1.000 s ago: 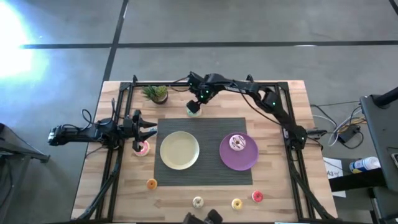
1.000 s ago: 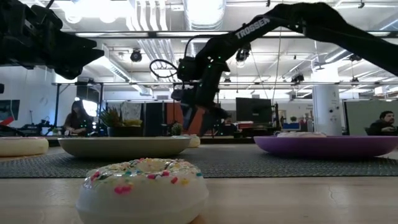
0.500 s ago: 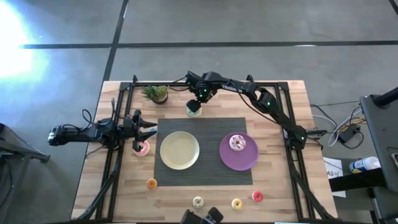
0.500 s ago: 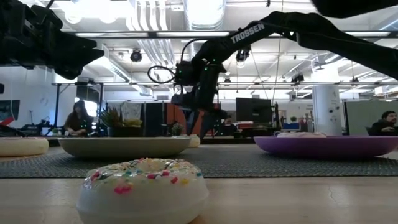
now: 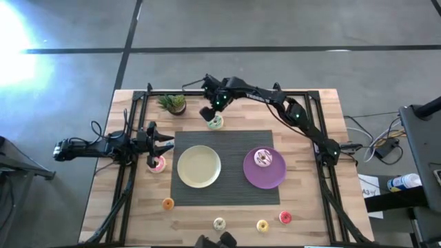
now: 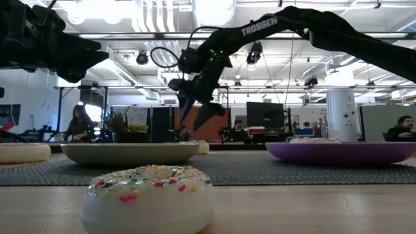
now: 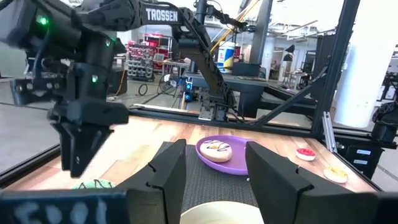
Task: Pick & Place donuts
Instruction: Put the big green donut on the purple plate
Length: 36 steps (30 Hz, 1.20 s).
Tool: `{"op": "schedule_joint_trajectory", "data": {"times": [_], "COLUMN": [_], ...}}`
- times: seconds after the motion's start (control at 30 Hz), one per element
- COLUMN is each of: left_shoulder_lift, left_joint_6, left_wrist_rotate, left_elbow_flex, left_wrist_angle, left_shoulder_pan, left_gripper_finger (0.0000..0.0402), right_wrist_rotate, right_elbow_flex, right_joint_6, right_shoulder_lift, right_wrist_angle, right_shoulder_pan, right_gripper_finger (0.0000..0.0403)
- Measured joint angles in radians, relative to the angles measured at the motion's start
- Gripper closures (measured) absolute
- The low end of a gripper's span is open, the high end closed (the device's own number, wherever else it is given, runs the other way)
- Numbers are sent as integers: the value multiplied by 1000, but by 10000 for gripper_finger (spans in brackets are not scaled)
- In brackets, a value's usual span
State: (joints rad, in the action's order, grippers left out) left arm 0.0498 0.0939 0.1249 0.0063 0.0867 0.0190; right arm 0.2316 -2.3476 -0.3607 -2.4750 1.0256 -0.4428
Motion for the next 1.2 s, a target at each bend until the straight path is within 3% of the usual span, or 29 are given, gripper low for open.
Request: {"op": "schedule_joint_trajectory", "data": {"times": [0.1, 0.23, 0.43, 0.53, 0.63, 0.7, 0.8, 0.93, 1.07, 1.2], "left_shoulder_lift": [0, 0, 0, 1, 1, 0, 0, 24, 73, 180], "left_joint_6": [0, 0, 1, 97, 486, 649, 670, 690, 749, 754], "left_wrist_rotate": [0, 0, 4, 84, 59, 71, 174, 388, 391, 367], "left_elbow_flex": [0, 0, 0, 0, 0, 0, 0, 0, 0, 18], "left_wrist_angle": [-1, -1, -1, 35, 152, 228, 259, 233, 282, 363], "left_shoulder_pan": [0, 0, 0, -1, 2, 2, 2, 0, 1, -21], "left_gripper_finger": [262, 262, 262, 262, 262, 262, 262, 262, 262, 262], "right_wrist_rotate": [105, 127, 7, -56, -133, -189, -238, -291, -356, -428], "right_elbow_flex": [0, 0, 20, 81, 195, 312, 540, 857, 1071, 1174], "right_joint_6": [24, 108, 237, 249, 248, 232, 163, 8, -145, -242], "right_shoulder_lift": [20, 111, 266, 358, 468, 553, 693, 872, 1019, 1127], "right_wrist_angle": [-7, 5, 30, 37, 25, -19, -157, -367, -484, -518], "right_shoulder_pan": [-3, 6, 40, 51, 67, 81, 101, 124, 150, 174], "right_gripper_finger": [130, 130, 143, 149, 155, 158, 159, 159, 158, 160]}}
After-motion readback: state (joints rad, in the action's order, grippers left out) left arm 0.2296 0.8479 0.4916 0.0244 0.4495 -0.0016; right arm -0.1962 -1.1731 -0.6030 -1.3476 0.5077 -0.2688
